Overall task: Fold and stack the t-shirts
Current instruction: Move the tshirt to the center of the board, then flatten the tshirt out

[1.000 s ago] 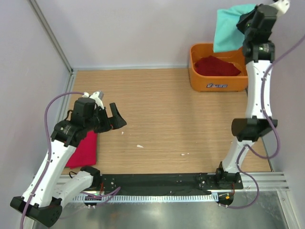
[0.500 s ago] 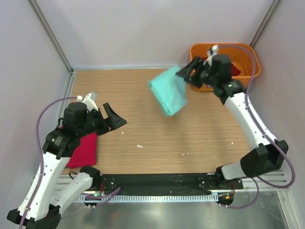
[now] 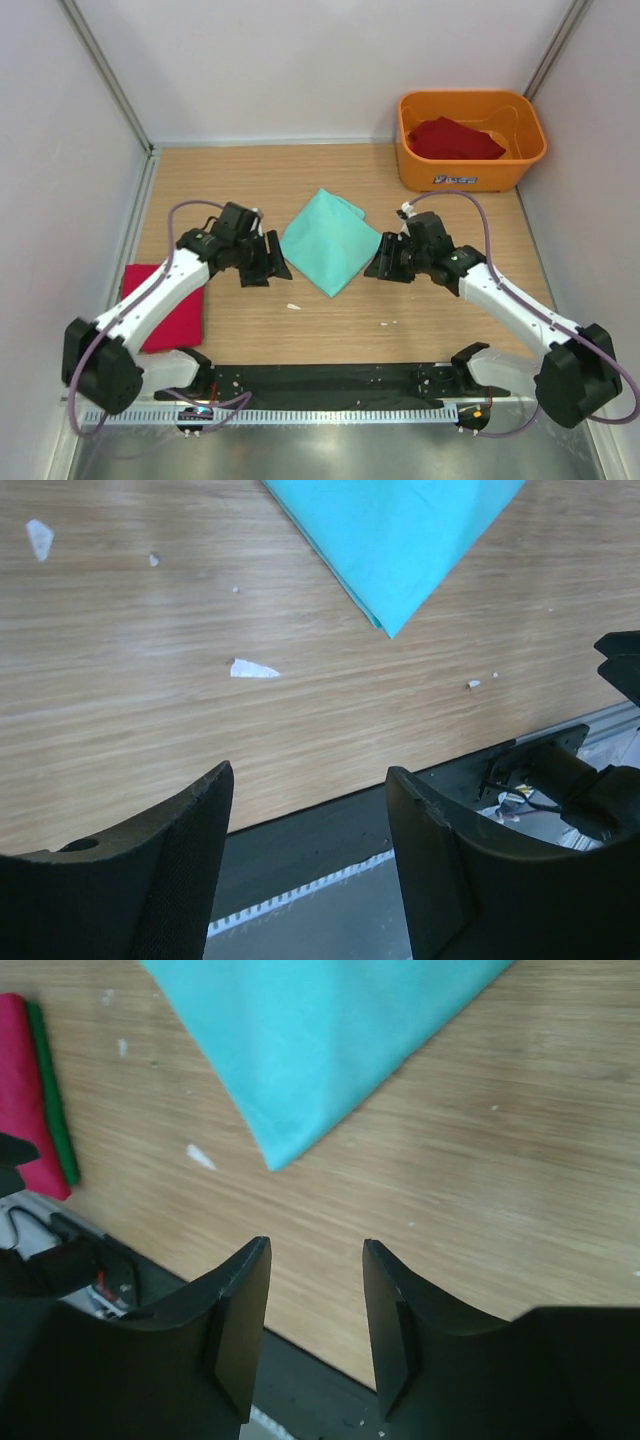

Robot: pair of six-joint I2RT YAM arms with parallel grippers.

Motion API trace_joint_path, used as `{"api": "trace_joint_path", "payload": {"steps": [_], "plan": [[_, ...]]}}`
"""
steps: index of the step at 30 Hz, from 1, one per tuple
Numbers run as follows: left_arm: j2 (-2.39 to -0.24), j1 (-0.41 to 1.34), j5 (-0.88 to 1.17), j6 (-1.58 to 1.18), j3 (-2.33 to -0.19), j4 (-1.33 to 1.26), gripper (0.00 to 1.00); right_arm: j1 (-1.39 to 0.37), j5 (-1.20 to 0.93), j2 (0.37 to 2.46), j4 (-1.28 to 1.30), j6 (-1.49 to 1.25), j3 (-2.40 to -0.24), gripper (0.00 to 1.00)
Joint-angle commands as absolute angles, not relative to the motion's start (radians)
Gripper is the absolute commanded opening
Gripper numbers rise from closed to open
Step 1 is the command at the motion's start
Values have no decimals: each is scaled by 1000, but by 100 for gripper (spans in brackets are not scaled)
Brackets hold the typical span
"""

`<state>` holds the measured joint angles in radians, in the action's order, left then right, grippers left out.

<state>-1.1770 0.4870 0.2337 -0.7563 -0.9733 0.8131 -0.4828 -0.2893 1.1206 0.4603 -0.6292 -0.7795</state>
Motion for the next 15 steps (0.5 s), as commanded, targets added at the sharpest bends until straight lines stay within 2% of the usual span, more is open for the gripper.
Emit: {"api": "trace_joint_path", "payload": {"steps": [1, 3, 8, 10, 15], "plan": [[-1291, 505, 291, -755, -972, 600, 63, -482, -197, 1184, 278, -565, -736, 48], [-1394, 505, 250, -732, -1026, 583, 65, -479, -117, 1241, 247, -522, -783, 49], [-1581, 457, 129, -631, -1190, 609, 75, -428, -38, 1468, 308, -497, -928, 58], [-1693, 421, 141, -626, -1274, 644, 74, -378, -44, 1512, 324, -503, -969, 59], [-1850, 328, 205, -643, -1331, 652, 67, -304, -78, 1615, 312, -503, -1020, 60]]}}
